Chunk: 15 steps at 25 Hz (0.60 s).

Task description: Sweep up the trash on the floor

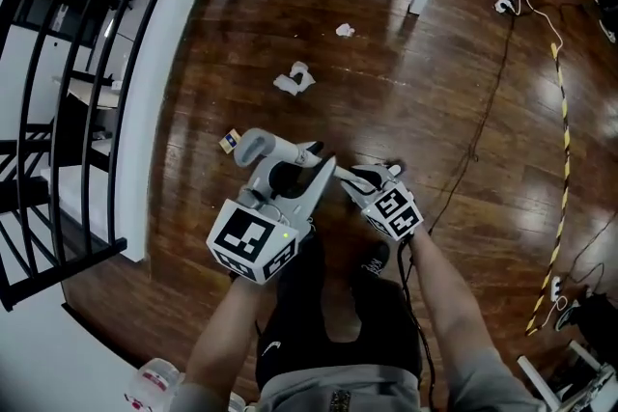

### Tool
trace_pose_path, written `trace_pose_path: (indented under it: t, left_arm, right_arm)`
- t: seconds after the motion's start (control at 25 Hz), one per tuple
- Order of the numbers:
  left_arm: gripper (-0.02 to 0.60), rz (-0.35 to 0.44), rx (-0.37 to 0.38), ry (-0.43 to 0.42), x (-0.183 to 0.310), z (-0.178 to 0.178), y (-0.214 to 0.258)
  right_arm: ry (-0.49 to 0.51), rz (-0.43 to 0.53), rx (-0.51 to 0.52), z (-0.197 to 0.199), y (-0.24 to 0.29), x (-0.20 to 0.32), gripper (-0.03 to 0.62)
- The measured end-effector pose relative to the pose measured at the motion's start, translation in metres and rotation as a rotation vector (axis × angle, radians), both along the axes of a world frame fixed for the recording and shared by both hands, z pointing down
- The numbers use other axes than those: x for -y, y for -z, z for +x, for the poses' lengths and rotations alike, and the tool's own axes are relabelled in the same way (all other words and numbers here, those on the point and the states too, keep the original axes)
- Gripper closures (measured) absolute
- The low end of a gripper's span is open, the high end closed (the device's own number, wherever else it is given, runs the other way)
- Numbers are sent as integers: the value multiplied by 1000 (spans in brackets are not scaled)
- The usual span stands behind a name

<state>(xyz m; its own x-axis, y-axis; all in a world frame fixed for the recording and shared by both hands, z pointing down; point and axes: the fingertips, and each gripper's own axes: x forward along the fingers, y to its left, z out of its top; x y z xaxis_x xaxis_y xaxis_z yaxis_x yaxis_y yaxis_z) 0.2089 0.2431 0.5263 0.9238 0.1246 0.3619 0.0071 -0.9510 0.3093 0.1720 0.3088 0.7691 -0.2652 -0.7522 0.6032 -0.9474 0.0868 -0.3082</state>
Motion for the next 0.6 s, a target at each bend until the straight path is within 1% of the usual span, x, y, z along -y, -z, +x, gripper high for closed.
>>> trace_pose_path:
  t: [0.16, 0.28, 0.48, 0.6]
  left_arm:
    - [495, 14, -13, 14, 60, 6, 4]
    - [495, 22, -26, 40, 105, 9, 8]
    - [495, 41, -44, 110, 185, 2, 14]
    - [495, 49, -51, 163, 231, -11, 15]
  right_arm:
    - [-9, 13, -20, 13, 3, 63, 488]
    - [5, 12, -32, 21, 5, 113, 488]
    - [53, 19, -72, 26, 12, 199, 487]
    - [91, 22, -107, 25, 12, 247, 487]
